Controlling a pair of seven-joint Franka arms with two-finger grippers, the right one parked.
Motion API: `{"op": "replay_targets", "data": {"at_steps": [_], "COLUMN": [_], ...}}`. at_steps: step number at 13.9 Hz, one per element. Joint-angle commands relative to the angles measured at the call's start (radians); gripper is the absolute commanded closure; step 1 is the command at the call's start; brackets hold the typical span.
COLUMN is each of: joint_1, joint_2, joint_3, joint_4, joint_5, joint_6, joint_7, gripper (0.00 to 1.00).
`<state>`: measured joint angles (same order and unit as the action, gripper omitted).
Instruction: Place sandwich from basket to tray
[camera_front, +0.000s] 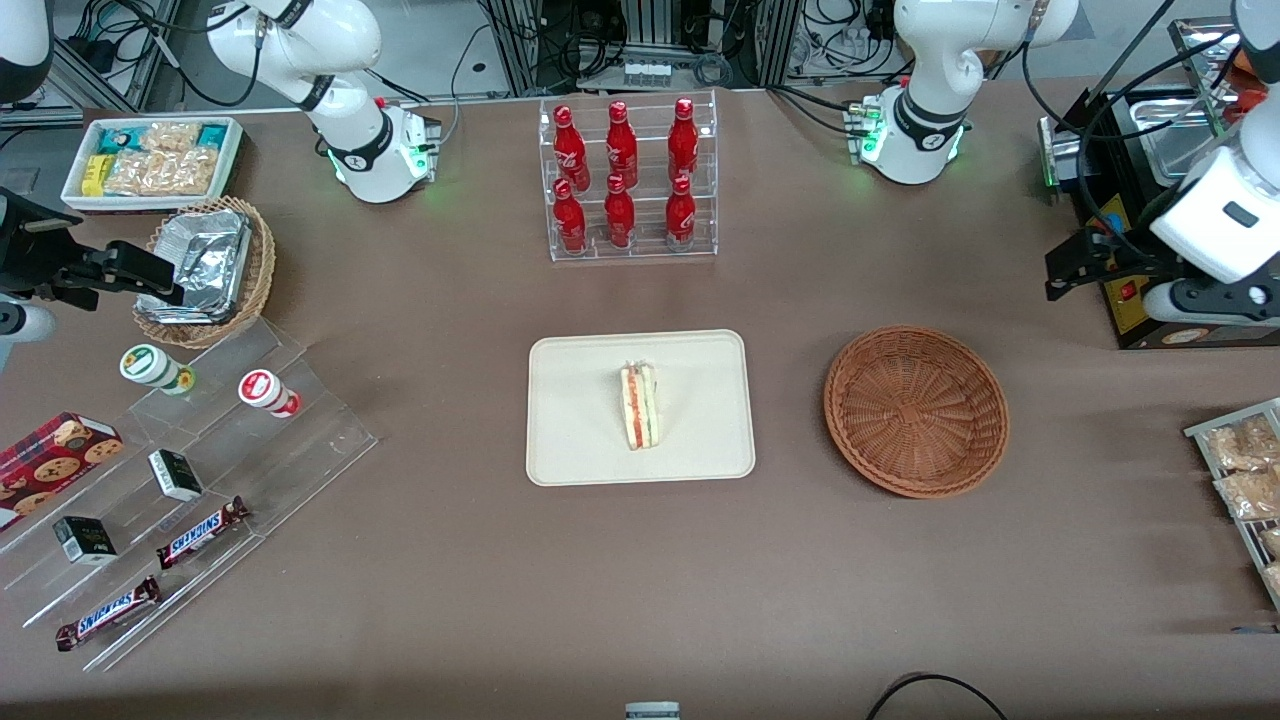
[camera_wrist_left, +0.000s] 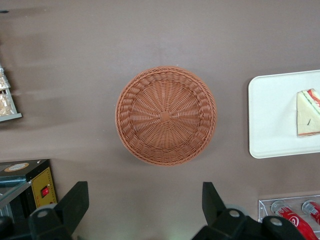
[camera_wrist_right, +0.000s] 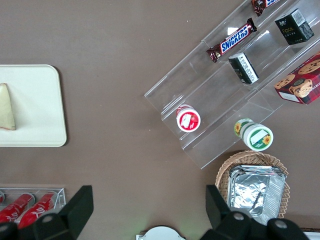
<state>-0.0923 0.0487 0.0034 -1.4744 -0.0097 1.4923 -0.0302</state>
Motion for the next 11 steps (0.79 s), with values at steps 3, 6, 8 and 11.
{"op": "replay_targets", "data": {"at_steps": [3, 6, 8, 11], "joint_1": [0.039, 0.04, 0.042, 0.045], "joint_2": [-0.059, -0.084, -0.07, -0.056], "joint_3": [-0.011, -0.011, -0.011, -0.01], "joint_4": [-0.059, -0.101, -0.086, -0.052], "joint_5": [-0.001, -0.003, -0.004, -0.006], "joint_6": [0.0, 0.036, 0.039, 0.034], "joint_7": [-0.001, -0.005, -0.001, 0.001], "gripper": [0.0, 0.0, 0.0, 0.0]}}
